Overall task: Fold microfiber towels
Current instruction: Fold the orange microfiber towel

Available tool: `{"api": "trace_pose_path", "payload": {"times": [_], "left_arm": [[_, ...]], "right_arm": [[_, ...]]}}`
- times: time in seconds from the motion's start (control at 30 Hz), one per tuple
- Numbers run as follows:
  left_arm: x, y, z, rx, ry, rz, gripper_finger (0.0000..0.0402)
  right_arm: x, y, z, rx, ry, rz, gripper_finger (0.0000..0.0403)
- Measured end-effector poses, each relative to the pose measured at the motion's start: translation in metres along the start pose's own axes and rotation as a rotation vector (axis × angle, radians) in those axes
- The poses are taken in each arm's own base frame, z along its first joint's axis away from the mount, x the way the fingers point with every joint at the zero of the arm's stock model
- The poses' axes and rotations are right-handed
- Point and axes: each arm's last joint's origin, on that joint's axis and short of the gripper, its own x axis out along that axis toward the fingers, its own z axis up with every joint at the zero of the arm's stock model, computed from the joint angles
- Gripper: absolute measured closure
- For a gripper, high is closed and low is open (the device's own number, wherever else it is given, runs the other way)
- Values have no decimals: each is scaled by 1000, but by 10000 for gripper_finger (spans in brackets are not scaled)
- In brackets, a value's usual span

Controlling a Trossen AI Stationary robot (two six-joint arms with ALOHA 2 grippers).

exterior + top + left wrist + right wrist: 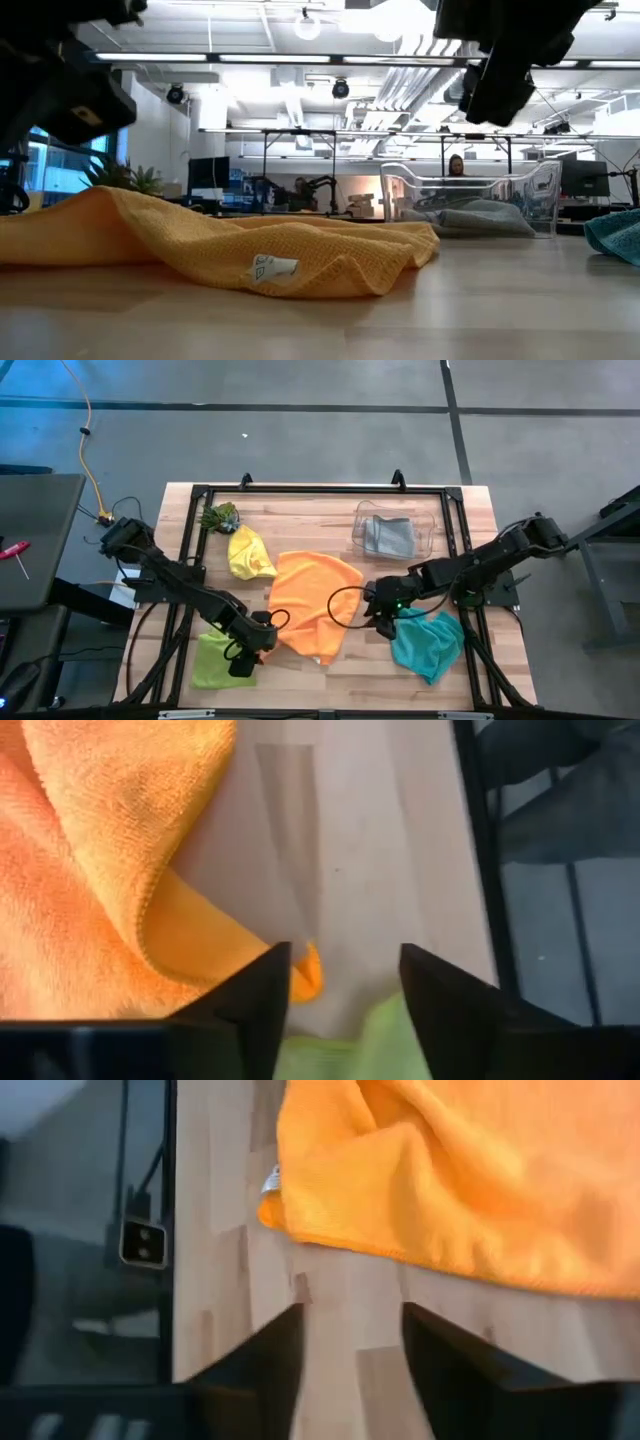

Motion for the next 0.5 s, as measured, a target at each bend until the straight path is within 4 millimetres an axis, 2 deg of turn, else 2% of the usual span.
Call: {"api": "trace_pose_path", "payload": {"times": [0.1, 0.2, 0.33, 0.5], "left_arm": [[-11, -2, -1, -39, 2, -24, 170], [-17, -4, -5, -69, 26, -23, 144], [-13, -14, -16, -72, 81, -18, 137], [4, -26, -27, -64, 69, 80, 142]], "right_arm": [[3, 3, 0, -105, 38, 5, 183], [14, 5, -3, -192, 66, 7, 165], [34, 10, -5, -275, 57, 31, 163], [59, 19, -5, -316, 30, 49, 163]]}}
